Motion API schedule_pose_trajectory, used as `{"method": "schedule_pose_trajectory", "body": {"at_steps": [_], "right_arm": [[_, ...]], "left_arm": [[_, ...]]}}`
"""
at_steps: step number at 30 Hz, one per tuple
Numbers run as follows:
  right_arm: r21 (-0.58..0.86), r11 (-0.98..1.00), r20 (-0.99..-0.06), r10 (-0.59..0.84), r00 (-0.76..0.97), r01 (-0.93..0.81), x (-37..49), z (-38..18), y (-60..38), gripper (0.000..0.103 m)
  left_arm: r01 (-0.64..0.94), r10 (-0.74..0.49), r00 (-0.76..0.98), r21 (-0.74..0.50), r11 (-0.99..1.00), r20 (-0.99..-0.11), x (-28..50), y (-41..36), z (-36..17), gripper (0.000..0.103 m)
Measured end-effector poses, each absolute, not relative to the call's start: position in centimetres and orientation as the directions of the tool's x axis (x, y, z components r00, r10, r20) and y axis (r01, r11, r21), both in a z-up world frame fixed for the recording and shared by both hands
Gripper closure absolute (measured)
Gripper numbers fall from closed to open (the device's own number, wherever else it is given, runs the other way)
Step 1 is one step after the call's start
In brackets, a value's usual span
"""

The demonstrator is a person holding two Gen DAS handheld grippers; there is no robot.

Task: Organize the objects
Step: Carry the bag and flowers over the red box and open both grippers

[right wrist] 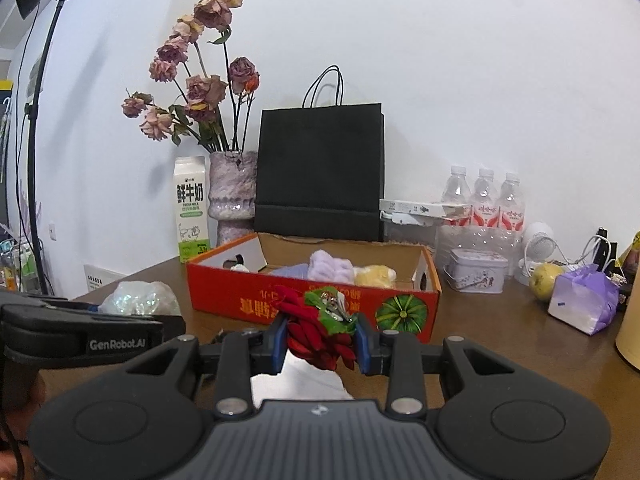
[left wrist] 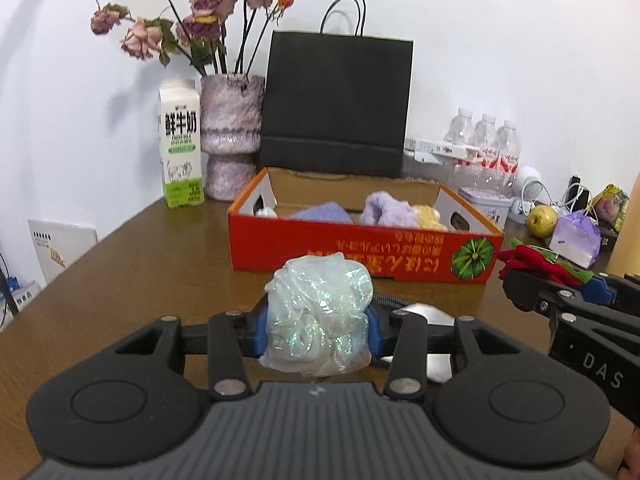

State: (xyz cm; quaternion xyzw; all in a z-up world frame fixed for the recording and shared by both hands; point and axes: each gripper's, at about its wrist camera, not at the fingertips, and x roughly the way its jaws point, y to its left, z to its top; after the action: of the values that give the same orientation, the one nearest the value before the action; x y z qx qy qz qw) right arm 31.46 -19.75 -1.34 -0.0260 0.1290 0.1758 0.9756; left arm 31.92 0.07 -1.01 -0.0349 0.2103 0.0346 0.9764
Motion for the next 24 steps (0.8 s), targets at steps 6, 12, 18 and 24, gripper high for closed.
{"method": "schedule_pose_trajectory", "body": {"at_steps": [6, 12, 18, 24], "right_arm": [[0.007, 0.936, -0.243, 0.343, 0.908, -0.351, 33.2, 0.1, -19.1, 0.071], [0.020, 0.934, -0.237, 0.352, 0.906, -0.357, 35.0, 0.9, -18.4, 0.071], [0.044, 0.935, -0.227, 0.353, 0.908, -0.352, 37.1, 1.5, -18.1, 0.071], [0.059, 0.935, -0.220, 0.354, 0.909, -0.349, 39.3, 1.7, -17.9, 0.071]], "left_arm": [[-0.091, 0.064, 0.919, -0.050, 0.995, -0.388, 33.2, 0.4, 0.5, 0.058], [-0.093, 0.065, 0.930, -0.060, 0.994, -0.361, 34.7, 0.2, 1.6, 0.058], [-0.102, 0.074, 0.938, -0.066, 0.993, -0.340, 36.6, -0.2, 2.2, 0.058], [-0.111, 0.080, 0.940, -0.074, 0.991, -0.333, 38.9, -0.2, 2.4, 0.058]]}}
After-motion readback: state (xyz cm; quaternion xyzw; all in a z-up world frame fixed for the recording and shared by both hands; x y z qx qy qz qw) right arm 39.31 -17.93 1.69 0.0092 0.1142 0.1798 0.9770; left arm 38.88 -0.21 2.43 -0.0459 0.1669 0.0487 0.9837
